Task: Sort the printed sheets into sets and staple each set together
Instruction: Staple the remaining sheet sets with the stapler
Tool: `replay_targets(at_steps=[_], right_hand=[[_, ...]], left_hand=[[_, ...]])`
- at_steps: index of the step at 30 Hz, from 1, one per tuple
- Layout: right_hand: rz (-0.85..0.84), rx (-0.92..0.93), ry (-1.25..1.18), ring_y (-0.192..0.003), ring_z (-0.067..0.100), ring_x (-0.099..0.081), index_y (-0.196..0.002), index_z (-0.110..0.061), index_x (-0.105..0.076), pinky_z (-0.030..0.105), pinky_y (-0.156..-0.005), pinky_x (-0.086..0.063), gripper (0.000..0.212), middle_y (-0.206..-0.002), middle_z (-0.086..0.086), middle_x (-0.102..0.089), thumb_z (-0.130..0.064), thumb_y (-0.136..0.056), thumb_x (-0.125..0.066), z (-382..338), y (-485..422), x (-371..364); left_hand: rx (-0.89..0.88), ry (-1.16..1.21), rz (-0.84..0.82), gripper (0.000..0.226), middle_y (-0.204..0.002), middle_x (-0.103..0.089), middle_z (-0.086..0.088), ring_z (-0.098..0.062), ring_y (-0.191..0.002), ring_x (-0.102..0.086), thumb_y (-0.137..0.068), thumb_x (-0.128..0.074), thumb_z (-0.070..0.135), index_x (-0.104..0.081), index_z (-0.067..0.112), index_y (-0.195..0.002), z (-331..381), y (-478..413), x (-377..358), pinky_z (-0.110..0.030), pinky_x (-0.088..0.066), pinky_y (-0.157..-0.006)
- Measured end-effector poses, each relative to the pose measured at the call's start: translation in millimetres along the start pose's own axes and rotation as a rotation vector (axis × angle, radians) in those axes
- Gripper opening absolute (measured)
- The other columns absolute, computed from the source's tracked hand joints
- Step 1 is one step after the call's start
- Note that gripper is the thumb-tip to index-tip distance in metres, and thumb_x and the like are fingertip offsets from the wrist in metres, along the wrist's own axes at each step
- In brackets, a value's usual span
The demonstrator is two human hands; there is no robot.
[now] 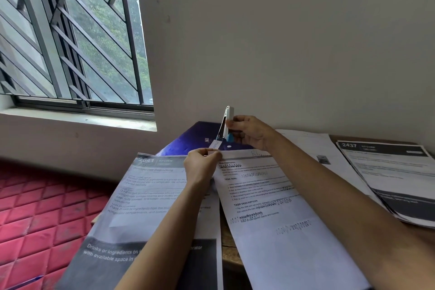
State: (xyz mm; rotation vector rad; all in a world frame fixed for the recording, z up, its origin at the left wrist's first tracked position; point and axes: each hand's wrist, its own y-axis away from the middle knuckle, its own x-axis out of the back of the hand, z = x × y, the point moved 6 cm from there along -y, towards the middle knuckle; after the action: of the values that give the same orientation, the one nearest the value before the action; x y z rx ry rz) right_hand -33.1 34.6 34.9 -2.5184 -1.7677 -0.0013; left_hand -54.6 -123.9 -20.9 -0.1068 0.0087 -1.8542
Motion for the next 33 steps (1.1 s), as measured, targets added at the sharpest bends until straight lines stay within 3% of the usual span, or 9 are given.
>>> replay_targets(at_steps=[4, 8, 11, 16, 21, 23, 26, 30, 33], right_hand=[[-0.002, 0.012, -0.005, -0.08, 0.017, -0.064, -0.1, -0.01, -0.062, 0.031, -0.081, -0.053, 0.015, -0.09, 0.006, -0.067, -0.018, -0.088, -0.065, -3.2, 3.0, 2.7], [0.01, 0.016, 0.016, -0.077, 0.015, -0.064, -0.096, -0.01, -0.062, 0.024, -0.068, -0.055, 0.011, -0.086, 0.004, -0.067, -0.017, -0.088, -0.065, -8.2, 7.7, 4.8], [0.032, 0.008, 0.012, -0.075, 0.014, -0.065, -0.095, -0.01, -0.062, 0.023, -0.066, -0.056, 0.01, -0.085, 0.004, -0.068, -0.016, -0.088, -0.066, -8.5, 10.0, 8.7], [0.093, -0.026, -0.017, -0.073, 0.015, -0.064, -0.089, -0.011, -0.062, 0.025, -0.068, -0.054, 0.004, -0.082, 0.005, -0.067, -0.011, -0.088, -0.065, 0.6, 12.8, 15.4], [0.18, -0.041, 0.051, -0.075, 0.013, -0.063, -0.091, -0.01, -0.062, 0.024, -0.067, -0.054, 0.007, -0.086, 0.004, -0.066, -0.013, -0.087, -0.068, 9.3, 5.3, 26.8], [0.257, 0.004, 0.245, -0.077, 0.013, -0.062, -0.095, -0.01, -0.063, 0.024, -0.067, -0.053, 0.014, -0.089, 0.004, -0.065, -0.017, -0.086, -0.07, 7.6, -4.5, 33.6], [0.302, 0.149, 0.741, -0.086, 0.017, -0.058, -0.105, -0.008, -0.064, 0.026, -0.072, -0.044, 0.027, -0.095, 0.003, -0.063, -0.023, -0.084, -0.072, -4.9, -18.2, 30.3], [0.114, 0.22, 1.217, -0.1, 0.023, -0.062, -0.114, -0.01, -0.065, 0.037, -0.086, -0.05, 0.038, -0.11, 0.008, -0.067, -0.027, -0.081, -0.074, -2.3, -33.0, -0.2], [0.024, 0.201, 1.407, -0.104, 0.021, -0.06, -0.11, -0.018, -0.067, 0.041, -0.09, -0.05, 0.034, -0.111, 0.002, -0.067, -0.032, -0.08, -0.074, 9.9, -40.8, -12.5]], left_hand=[[0.004, -0.012, -0.008, 0.017, -0.074, -0.07, -0.003, -0.018, -0.071, -0.068, -0.085, -0.065, 0.014, -0.07, 0.02, -0.07, -0.2, 1.1, -0.3, -0.031, -0.057, -0.061], [-0.003, -0.039, 0.001, 0.02, -0.071, -0.07, -0.005, -0.017, -0.065, -0.063, -0.084, -0.063, 0.016, -0.071, 0.02, -0.065, 1.5, 2.9, 0.8, -0.027, -0.049, -0.054], [-0.001, -0.058, -0.001, 0.02, -0.072, -0.07, -0.007, -0.017, -0.062, -0.06, -0.084, -0.062, 0.015, -0.073, 0.016, -0.067, 2.1, 4.3, 0.9, -0.028, -0.048, -0.055], [0.012, -0.083, -0.017, 0.019, -0.078, -0.072, -0.009, -0.024, -0.076, -0.07, -0.086, -0.061, 0.014, -0.074, 0.011, -0.072, -0.5, 2.7, 0.0, -0.039, -0.061, -0.067], [0.025, -0.074, -0.04, 0.018, -0.081, -0.073, -0.011, -0.028, -0.077, -0.071, -0.087, -0.06, 0.016, -0.073, 0.017, -0.074, -1.0, 4.1, -1.3, -0.039, -0.059, -0.063], [0.043, -0.059, -0.04, 0.018, -0.079, -0.073, -0.011, -0.028, -0.069, -0.068, -0.087, -0.059, 0.02, -0.073, 0.018, -0.075, -1.3, 3.9, -1.0, -0.039, -0.056, -0.061], [0.027, -0.061, -0.018, 0.028, -0.06, -0.064, -0.003, -0.021, -0.056, -0.055, -0.087, -0.059, 0.023, -0.069, 0.014, -0.063, -0.9, 3.0, 1.1, -0.033, -0.046, -0.058], [0.01, -0.088, -0.041, 0.017, -0.061, -0.064, -0.007, -0.017, -0.051, -0.051, -0.086, -0.067, 0.022, -0.074, 0.014, -0.073, -0.5, 3.9, 1.0, -0.026, -0.043, -0.049], [-0.004, -0.114, -0.054, 0.01, -0.064, -0.062, -0.001, -0.011, -0.051, -0.051, -0.085, -0.067, 0.014, -0.073, 0.016, -0.077, -0.5, 2.2, 0.5, -0.02, -0.041, -0.042]])
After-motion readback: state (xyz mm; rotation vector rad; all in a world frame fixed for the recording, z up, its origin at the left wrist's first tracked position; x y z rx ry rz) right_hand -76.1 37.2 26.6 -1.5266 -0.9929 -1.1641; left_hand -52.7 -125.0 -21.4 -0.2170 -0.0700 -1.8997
